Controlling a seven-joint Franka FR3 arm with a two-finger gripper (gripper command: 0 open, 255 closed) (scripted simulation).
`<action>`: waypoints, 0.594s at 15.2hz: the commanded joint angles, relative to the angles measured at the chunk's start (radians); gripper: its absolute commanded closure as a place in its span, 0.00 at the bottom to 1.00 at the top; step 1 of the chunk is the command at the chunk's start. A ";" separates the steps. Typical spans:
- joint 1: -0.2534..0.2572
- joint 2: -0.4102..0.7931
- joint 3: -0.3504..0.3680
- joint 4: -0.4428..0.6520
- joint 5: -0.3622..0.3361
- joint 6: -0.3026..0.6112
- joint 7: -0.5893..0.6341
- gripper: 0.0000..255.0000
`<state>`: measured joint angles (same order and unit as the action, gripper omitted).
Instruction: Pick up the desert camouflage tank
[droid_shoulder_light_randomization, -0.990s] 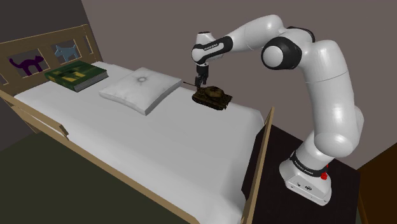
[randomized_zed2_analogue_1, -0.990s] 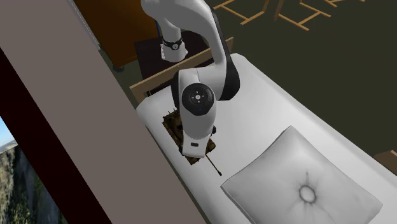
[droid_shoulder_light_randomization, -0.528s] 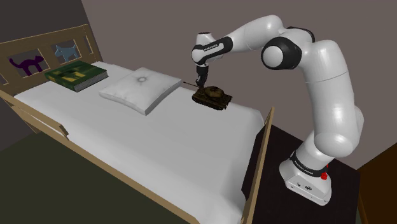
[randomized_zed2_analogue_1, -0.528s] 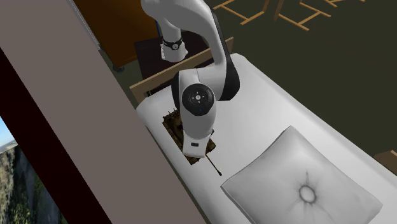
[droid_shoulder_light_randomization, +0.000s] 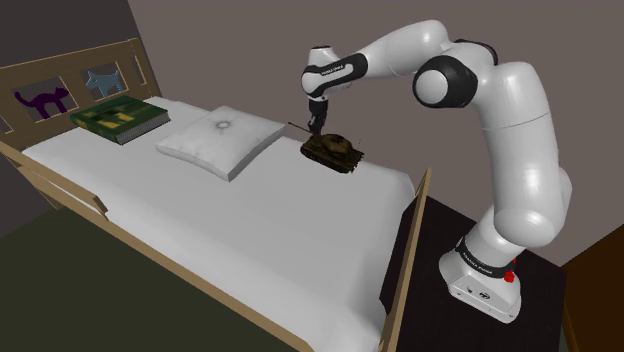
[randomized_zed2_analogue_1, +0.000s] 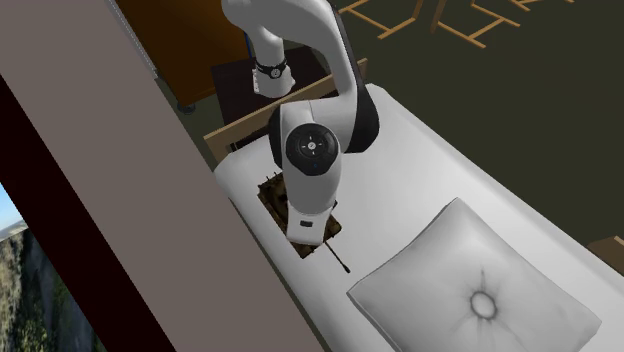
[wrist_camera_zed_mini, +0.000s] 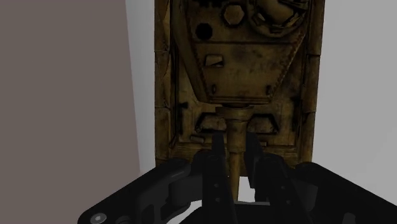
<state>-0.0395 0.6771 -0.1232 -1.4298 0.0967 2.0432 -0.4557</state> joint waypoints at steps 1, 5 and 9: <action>-0.001 -0.011 -0.001 0.010 -0.001 -0.019 0.000 1.00; 0.000 -0.032 -0.003 0.029 -0.004 -0.060 0.002 1.00; 0.000 -0.052 -0.005 0.053 -0.007 -0.102 0.004 1.00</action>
<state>-0.0391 0.6361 -0.1269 -1.3798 0.0908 1.9521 -0.4513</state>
